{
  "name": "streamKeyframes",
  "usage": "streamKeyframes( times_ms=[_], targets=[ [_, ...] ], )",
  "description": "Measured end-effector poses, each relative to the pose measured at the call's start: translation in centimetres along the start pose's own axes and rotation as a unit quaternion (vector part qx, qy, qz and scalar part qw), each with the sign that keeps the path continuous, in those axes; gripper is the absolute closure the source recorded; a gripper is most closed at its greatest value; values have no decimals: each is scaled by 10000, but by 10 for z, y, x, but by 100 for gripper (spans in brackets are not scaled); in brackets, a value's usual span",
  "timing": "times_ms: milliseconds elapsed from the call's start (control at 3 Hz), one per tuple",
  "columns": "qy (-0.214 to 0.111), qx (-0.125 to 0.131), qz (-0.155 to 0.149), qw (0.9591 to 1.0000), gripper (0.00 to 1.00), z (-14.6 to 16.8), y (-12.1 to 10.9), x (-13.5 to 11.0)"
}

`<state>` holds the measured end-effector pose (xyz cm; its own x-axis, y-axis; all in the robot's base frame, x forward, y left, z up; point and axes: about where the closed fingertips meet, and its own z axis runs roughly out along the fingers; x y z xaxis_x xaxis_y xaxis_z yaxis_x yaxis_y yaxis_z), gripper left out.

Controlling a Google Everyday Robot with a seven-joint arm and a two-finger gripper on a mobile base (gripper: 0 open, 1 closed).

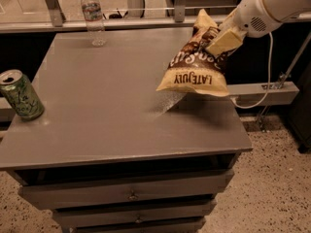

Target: Move brown chip bag near water bottle

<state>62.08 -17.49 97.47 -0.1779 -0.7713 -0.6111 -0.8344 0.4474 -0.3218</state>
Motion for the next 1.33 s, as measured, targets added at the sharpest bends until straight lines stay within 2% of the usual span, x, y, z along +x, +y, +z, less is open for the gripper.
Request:
streamKeyframes(
  times_ms=[333,667,1000,1333],
  targets=[
    [-8,-7,-18,10000,100,1,1,-2],
    [-295,37,-23,9996,100,23,-7,-24],
    [-1057,159,177,9941,100,72,-31,-83],
    [-1514,204,360,9876,100,99,-46,-118]
  ],
)
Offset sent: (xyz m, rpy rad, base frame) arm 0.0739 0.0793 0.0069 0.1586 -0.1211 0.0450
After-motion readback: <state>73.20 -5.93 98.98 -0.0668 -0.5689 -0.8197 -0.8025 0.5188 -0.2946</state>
